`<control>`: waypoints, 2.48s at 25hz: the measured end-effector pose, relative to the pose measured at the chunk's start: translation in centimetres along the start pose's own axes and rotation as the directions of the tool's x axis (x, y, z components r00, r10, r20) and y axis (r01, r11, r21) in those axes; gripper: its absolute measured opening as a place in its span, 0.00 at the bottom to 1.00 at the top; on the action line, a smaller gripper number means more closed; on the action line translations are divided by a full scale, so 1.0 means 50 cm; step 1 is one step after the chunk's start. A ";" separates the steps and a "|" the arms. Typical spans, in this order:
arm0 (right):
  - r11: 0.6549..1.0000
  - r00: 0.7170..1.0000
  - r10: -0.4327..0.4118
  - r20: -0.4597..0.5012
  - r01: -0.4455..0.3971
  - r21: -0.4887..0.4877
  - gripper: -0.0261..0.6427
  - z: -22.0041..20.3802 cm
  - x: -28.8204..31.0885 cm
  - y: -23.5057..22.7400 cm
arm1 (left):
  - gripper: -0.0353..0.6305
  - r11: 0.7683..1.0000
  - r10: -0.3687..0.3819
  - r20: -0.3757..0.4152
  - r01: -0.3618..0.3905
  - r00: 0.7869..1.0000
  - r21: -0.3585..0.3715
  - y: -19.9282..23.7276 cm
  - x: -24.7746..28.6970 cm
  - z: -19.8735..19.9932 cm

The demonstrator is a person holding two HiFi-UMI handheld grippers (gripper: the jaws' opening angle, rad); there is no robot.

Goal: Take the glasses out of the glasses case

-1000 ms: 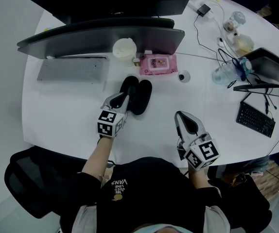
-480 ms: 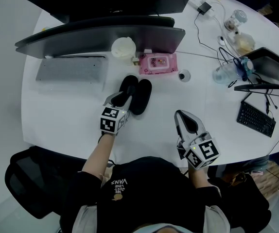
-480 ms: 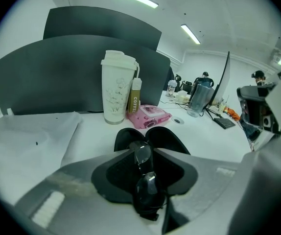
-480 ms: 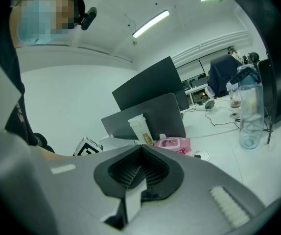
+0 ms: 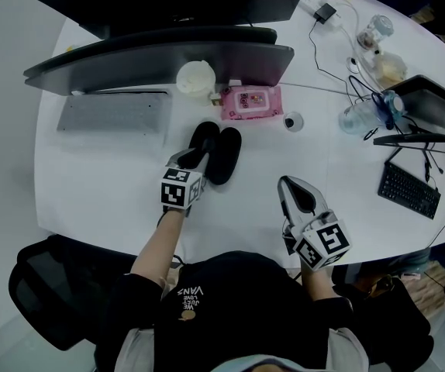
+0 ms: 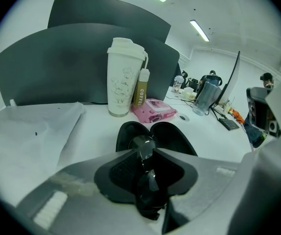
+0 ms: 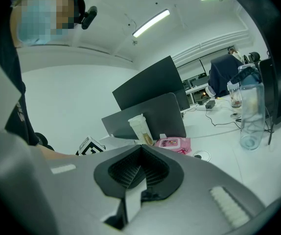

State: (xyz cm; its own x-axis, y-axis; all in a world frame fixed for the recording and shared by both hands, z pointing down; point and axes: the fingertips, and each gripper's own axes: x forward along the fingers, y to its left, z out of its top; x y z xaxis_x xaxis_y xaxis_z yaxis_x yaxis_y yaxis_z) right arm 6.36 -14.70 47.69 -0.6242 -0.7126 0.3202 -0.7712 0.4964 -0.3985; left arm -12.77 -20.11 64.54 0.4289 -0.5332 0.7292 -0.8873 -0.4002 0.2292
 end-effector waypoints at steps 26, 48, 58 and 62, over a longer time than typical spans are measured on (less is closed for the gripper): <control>1.000 1.000 0.002 -0.004 -0.002 0.008 0.04 -0.006 0.006 -0.003 | 0.08 1.000 -0.015 -0.064 0.013 0.998 -0.025 0.016 0.016 -0.019; 1.000 1.000 0.019 0.014 -0.019 -0.008 0.04 0.009 -0.007 0.013 | 0.07 1.000 -0.004 0.001 0.004 1.000 -0.028 0.016 -0.021 0.006; 0.999 0.999 0.033 0.030 -0.032 -0.026 0.04 0.017 -0.018 0.026 | 0.07 1.000 0.013 0.051 -0.011 0.999 -0.025 0.013 -0.050 0.017; 0.999 0.998 0.039 0.040 -0.037 -0.035 0.04 0.022 -0.025 0.032 | 0.07 1.000 0.023 0.078 -0.021 0.997 -0.020 0.011 -0.065 0.026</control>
State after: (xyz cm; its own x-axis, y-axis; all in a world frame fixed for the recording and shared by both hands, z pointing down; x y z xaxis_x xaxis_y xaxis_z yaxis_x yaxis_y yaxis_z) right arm 6.04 -13.56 45.69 -0.6480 -0.7121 0.2704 -0.7514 0.5397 -0.3796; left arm -14.43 -19.55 61.43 0.4205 -0.5984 0.6820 -0.8994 -0.3740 0.2265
